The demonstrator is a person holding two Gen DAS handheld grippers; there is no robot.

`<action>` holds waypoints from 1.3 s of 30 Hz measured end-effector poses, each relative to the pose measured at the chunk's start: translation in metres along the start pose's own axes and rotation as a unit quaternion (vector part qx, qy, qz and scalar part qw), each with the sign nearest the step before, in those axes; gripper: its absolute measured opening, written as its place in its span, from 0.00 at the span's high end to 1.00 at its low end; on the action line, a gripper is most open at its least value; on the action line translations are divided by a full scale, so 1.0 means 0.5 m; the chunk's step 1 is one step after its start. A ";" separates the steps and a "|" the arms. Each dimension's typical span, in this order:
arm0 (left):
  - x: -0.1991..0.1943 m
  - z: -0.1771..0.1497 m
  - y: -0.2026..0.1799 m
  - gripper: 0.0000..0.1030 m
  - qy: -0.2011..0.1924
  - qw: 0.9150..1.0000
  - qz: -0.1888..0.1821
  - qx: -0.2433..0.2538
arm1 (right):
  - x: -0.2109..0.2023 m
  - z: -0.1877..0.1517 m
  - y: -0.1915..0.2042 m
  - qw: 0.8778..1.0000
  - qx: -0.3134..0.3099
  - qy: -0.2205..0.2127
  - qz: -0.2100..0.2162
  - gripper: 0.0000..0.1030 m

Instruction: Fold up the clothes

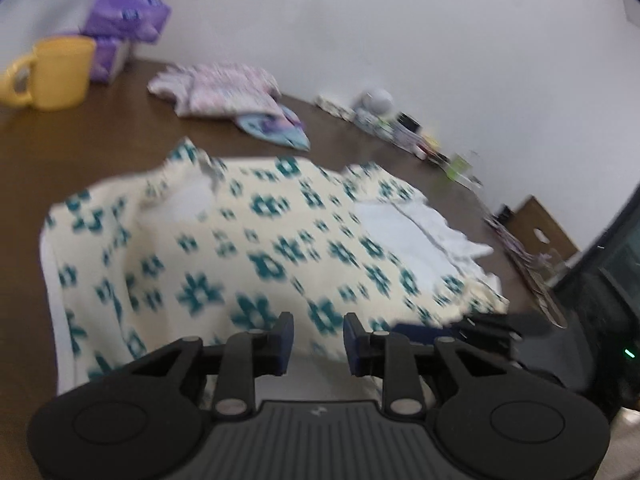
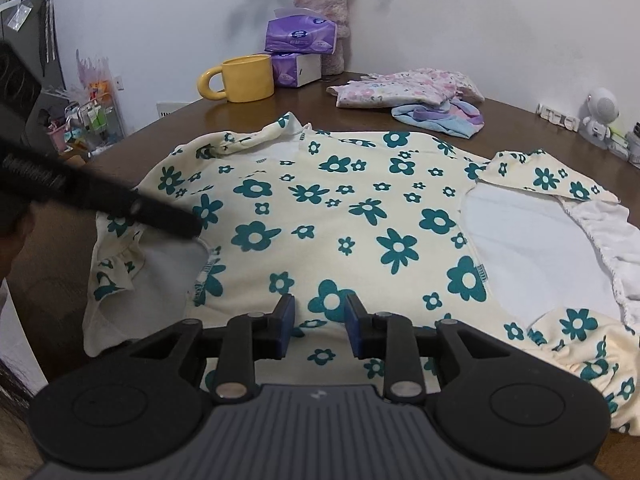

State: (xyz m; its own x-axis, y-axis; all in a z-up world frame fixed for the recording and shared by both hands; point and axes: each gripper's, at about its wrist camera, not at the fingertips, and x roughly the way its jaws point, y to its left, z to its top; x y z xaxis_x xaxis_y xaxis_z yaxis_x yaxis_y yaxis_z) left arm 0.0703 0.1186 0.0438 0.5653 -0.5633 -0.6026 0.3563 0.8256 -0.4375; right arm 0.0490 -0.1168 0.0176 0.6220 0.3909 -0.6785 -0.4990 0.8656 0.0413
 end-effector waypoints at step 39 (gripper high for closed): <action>0.033 -0.003 -0.039 0.67 -0.029 0.993 0.080 0.078 | -0.040 0.004 -0.100 0.998 0.059 0.008 -0.015 0.71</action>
State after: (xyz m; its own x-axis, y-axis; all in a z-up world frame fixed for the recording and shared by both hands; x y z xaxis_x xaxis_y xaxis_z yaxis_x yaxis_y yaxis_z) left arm 0.0717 0.0932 0.0411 0.6639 -0.4259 -0.6148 0.3669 0.9018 -0.2285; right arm 0.0628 -0.1670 0.0306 0.6250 0.3600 -0.6926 -0.4055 0.9079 0.1060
